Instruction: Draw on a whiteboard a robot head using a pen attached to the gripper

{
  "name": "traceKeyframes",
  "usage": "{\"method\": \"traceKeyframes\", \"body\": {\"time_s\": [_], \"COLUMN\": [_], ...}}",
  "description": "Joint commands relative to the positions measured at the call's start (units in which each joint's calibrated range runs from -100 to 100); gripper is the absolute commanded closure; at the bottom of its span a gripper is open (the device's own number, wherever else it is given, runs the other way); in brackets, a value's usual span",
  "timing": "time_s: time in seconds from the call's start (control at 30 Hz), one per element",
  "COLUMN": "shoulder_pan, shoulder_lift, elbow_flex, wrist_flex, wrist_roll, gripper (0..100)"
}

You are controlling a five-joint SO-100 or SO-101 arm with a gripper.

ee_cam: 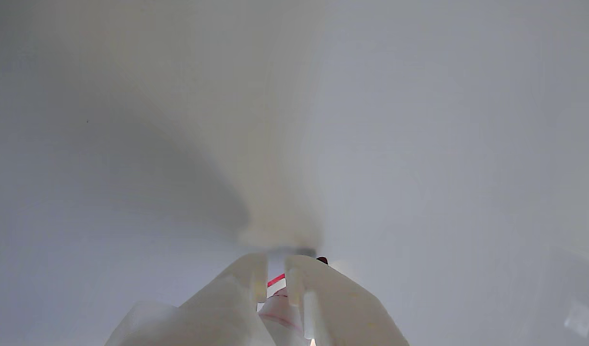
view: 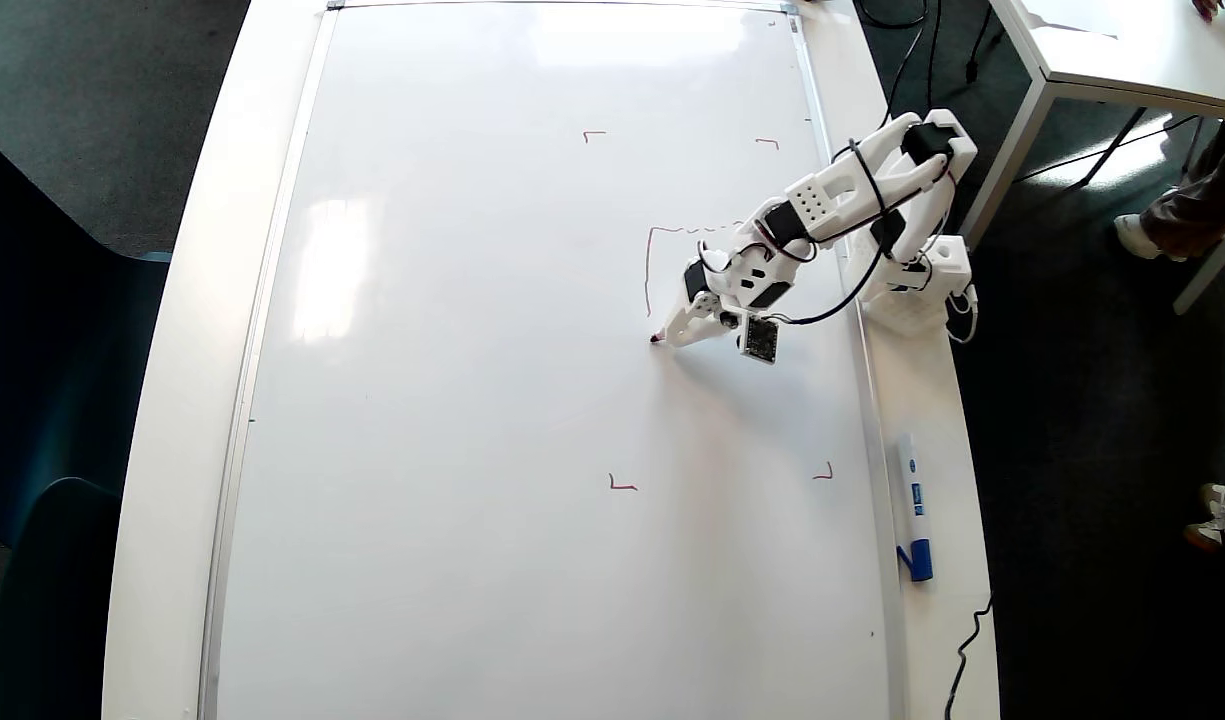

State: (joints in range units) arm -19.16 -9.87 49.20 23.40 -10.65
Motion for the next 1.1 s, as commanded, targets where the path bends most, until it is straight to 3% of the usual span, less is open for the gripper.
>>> {"method": "traceKeyframes", "body": {"time_s": [0.0, 0.7, 1.07], "shoulder_pan": [-0.33, 0.11, 0.19], "shoulder_lift": [-0.24, 6.22, -6.27], "elbow_flex": [-2.04, -8.21, 2.59], "wrist_flex": [-0.63, 3.19, -1.07], "wrist_roll": [-0.24, -1.58, -1.36], "gripper": [99, 99, 99]}}
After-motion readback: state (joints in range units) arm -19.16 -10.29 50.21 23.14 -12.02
